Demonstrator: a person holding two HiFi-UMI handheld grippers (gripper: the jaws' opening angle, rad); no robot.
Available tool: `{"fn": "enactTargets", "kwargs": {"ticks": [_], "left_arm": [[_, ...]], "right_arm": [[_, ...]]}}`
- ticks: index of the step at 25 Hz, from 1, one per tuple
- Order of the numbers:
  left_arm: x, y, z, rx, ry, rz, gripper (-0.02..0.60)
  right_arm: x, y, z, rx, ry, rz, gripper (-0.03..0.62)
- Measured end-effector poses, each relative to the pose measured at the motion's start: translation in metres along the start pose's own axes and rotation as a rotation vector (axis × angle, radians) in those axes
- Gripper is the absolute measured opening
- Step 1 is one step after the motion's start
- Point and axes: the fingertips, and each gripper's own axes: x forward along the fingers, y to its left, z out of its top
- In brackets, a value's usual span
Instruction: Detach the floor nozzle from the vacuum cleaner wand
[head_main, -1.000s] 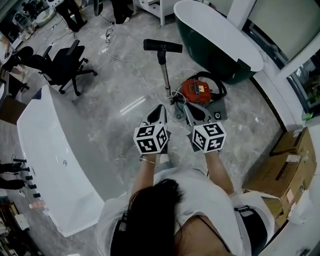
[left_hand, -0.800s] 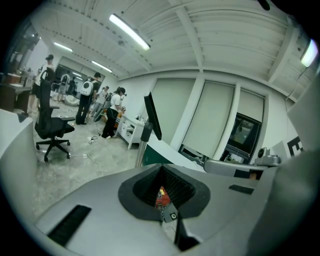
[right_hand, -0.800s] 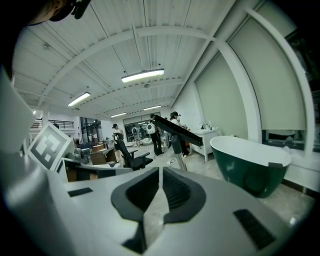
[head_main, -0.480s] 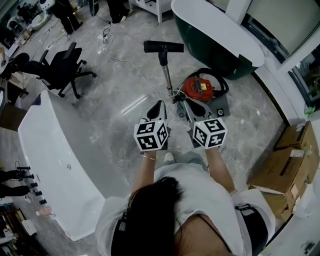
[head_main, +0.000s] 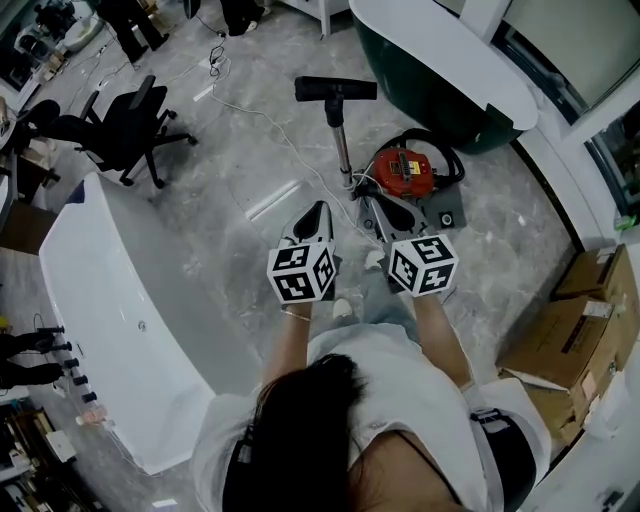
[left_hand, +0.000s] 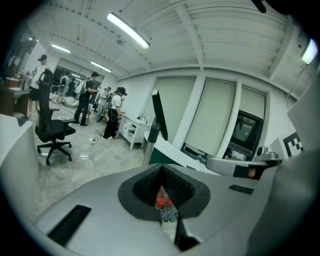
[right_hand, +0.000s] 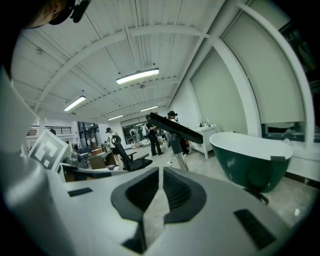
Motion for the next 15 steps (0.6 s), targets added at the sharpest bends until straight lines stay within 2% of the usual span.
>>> {"fn": "enactTargets", "kwargs": {"ticks": [15], "left_arm": [[0.043,0.002,0.019,0.015,0.002,0.014,0.005]], "right_arm": [[0.033,-0.038,0.024,0.010,-0.022,0.020,0.017]]}}
